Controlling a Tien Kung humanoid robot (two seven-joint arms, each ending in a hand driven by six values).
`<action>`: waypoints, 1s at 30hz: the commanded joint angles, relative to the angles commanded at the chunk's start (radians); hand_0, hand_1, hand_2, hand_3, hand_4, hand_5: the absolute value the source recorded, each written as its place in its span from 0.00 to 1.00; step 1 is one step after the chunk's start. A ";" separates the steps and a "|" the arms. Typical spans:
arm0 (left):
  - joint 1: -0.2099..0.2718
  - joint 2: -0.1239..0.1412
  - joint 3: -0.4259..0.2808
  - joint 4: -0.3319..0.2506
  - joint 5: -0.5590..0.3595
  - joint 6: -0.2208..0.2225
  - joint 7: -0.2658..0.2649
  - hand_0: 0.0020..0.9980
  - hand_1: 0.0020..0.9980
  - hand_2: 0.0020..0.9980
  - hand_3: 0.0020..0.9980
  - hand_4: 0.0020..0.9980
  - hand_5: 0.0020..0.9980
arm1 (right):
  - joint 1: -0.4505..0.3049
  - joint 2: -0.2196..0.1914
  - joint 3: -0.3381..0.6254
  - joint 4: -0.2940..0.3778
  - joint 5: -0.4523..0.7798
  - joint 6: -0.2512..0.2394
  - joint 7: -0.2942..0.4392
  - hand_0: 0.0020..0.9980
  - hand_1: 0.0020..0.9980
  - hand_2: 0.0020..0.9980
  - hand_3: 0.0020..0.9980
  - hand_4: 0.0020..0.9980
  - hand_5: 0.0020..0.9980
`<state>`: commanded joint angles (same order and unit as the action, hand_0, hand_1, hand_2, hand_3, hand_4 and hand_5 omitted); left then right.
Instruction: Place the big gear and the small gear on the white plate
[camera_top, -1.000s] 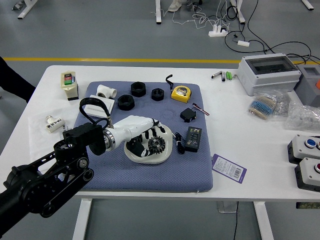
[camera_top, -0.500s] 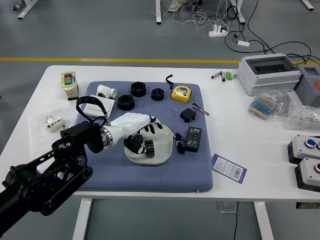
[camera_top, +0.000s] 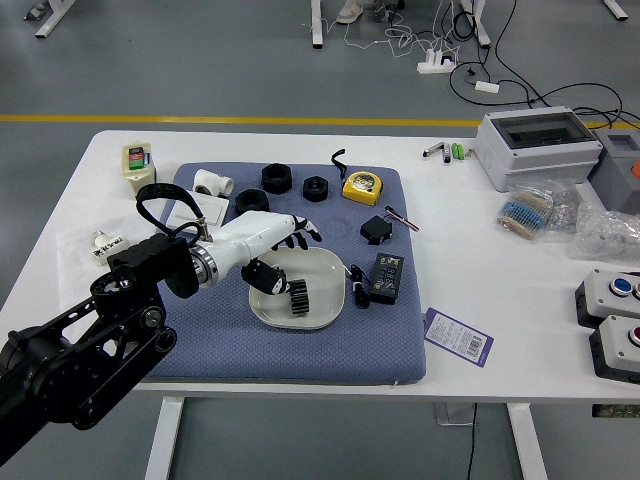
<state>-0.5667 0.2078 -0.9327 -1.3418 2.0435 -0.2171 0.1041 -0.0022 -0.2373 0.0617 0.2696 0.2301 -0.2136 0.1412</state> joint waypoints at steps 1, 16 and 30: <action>0.001 0.000 -0.003 -0.002 0.001 0.002 -0.001 0.44 0.64 0.68 0.78 0.82 0.01 | 0.000 0.000 0.000 0.000 0.000 0.000 0.000 0.62 0.62 0.73 0.54 0.76 0.72; 0.070 -0.005 -0.176 0.004 -0.061 0.199 -0.013 0.42 0.52 0.56 0.61 0.73 0.18 | 0.005 0.000 0.009 0.000 -0.002 0.001 0.000 0.62 0.62 0.73 0.54 0.76 0.72; 0.209 -0.035 -0.383 0.026 -0.247 0.417 -0.069 0.45 0.55 0.59 0.62 0.77 0.31 | 0.005 0.002 0.011 -0.002 -0.001 0.000 0.002 0.62 0.62 0.72 0.54 0.76 0.72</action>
<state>-0.3576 0.1729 -1.3156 -1.3153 1.7966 0.2004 0.0355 0.0026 -0.2351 0.0729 0.2679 0.2290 -0.2139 0.1431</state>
